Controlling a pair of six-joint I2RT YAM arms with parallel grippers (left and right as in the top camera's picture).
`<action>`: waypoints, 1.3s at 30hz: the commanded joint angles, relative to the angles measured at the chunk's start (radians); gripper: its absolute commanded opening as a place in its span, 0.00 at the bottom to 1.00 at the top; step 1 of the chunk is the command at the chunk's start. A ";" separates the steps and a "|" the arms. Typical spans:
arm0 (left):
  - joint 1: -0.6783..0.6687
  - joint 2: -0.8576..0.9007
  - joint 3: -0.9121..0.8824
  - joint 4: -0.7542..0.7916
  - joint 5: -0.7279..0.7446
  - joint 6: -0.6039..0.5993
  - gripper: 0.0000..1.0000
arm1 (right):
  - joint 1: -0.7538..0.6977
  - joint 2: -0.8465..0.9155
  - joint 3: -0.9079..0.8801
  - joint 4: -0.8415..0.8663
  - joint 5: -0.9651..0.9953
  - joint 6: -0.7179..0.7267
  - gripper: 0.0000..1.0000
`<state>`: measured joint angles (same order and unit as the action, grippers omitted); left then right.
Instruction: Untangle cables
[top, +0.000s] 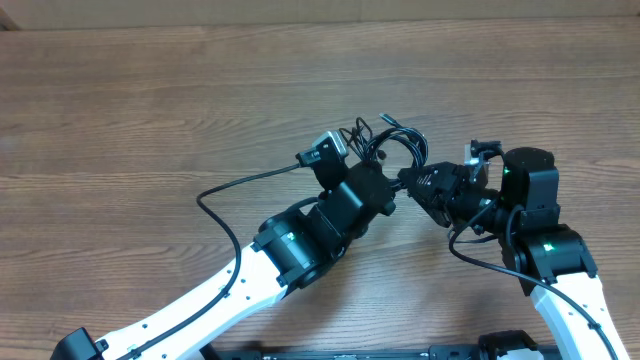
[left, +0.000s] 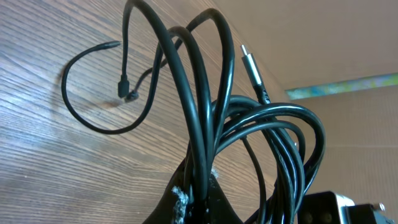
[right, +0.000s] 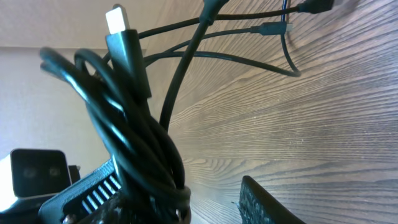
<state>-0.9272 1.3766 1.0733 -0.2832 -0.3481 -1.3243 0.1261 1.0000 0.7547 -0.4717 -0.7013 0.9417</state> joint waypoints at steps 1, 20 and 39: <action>-0.032 -0.015 0.017 0.032 -0.056 0.027 0.04 | 0.005 -0.001 0.024 -0.006 0.012 -0.006 0.45; -0.094 -0.015 0.017 0.026 -0.106 0.027 0.04 | 0.005 -0.001 0.024 -0.017 0.021 -0.006 0.17; -0.074 -0.164 0.017 -0.039 -0.149 0.950 0.68 | 0.005 -0.001 0.024 -0.051 0.077 -0.344 0.04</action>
<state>-1.0065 1.2354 1.0737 -0.2909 -0.4759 -0.7292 0.1307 1.0035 0.7559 -0.5251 -0.6205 0.7143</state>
